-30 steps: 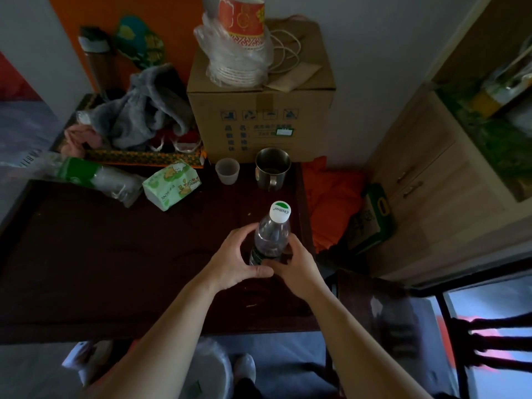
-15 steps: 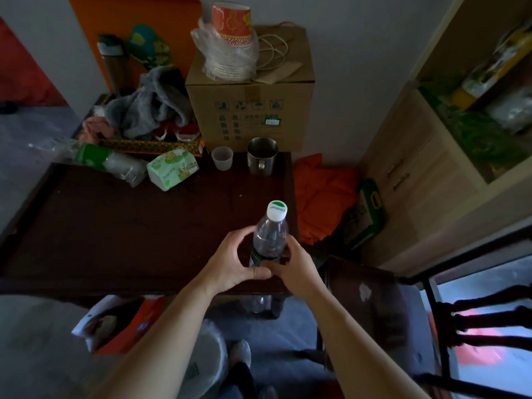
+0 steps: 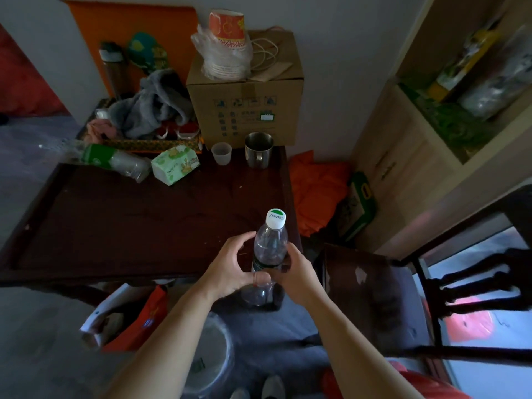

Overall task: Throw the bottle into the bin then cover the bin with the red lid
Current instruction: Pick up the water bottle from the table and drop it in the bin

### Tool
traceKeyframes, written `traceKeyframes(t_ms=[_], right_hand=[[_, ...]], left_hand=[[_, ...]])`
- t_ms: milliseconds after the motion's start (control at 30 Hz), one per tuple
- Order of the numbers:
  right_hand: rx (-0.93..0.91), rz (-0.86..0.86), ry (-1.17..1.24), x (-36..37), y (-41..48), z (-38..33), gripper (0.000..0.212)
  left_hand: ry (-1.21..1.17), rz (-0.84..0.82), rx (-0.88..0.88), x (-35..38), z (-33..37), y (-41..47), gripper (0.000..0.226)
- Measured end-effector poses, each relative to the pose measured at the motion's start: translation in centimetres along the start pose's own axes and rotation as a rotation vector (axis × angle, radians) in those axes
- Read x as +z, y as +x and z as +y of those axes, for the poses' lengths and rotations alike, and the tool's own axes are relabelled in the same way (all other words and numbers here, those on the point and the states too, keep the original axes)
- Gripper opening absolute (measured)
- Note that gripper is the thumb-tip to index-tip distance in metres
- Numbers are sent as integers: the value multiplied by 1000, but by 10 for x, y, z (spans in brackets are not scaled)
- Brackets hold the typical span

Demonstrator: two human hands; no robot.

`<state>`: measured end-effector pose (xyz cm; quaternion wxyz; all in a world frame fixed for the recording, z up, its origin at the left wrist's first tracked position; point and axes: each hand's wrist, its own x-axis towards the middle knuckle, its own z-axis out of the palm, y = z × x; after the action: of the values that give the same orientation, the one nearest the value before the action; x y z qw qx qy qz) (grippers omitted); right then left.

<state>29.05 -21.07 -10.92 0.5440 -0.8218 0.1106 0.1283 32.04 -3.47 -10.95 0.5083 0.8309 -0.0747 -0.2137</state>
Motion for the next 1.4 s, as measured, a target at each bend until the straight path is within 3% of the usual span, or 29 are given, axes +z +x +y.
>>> traceKeyframes(t_ms=[533, 800, 967, 1400], right_hand=[[-22, 59, 12, 48, -56, 4, 58], [-19, 30, -15, 46, -85, 15, 54], [5, 23, 11, 47, -108, 30, 52], [-35, 3, -42, 91, -147, 32, 54]], left_hand=[[-11, -26, -6, -17, -26, -64, 123], [-15, -17, -4, 1, -25, -92, 108], [-13, -31, -19, 16, -27, -115, 125], [-1, -5, -33, 4, -54, -168, 121]])
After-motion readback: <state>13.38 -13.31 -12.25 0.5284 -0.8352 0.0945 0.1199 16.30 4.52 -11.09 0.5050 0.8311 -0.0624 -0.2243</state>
